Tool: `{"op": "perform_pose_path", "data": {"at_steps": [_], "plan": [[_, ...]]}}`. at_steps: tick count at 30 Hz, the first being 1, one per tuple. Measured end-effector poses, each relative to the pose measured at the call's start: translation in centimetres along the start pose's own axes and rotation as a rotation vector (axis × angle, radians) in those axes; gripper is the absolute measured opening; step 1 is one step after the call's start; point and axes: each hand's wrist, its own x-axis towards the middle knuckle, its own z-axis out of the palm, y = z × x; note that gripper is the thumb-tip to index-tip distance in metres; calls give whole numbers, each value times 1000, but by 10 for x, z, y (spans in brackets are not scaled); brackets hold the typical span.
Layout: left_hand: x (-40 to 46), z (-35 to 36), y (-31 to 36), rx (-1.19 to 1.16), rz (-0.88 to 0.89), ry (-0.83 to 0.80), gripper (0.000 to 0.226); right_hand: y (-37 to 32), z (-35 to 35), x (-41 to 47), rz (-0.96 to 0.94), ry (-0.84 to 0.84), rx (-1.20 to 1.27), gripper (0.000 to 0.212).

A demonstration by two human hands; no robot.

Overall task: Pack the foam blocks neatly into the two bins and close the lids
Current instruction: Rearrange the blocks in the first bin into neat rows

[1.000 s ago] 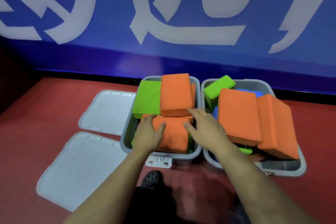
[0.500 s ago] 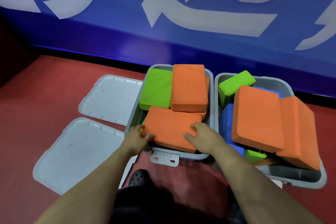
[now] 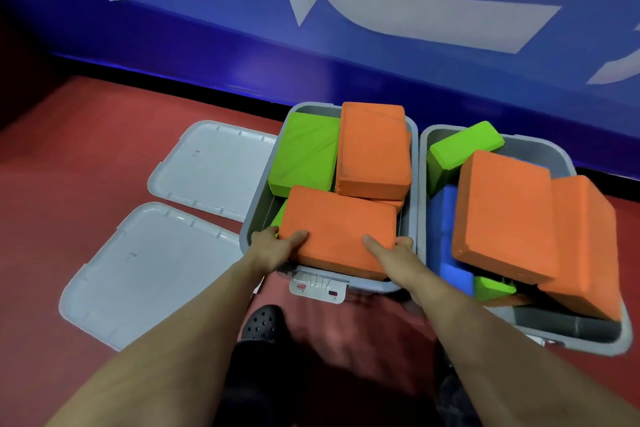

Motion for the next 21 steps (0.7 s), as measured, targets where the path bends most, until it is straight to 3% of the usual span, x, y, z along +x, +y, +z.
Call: {"op": "perform_pose_path", "data": {"at_steps": [2,5,8,10,12,15,19,21], "plan": [[1,-4,6,-62,-19,41,103,-5,1,2,40,24,118,95],[-8,-15,27,-179,25,76,76,-13,-1,0,120,13,323,109],[-8,-26,32,-291,28,98,69,-21,-3,-3,94,-55,557,80],[-7,-33,30,-338,23,152,77,-27,-1,-7,58,-72,664,59],[-4,-38,27,-372,15,184,81,-31,3,-8,43,-99,706,53],[-4,-39,31,-407,35,200,77,-34,8,-7,32,-106,709,55],[0,-32,44,-498,47,281,57,-45,6,-4,1,-51,742,80],[-2,-30,57,-561,75,334,49,-52,1,-7,-35,-44,766,80]]}}
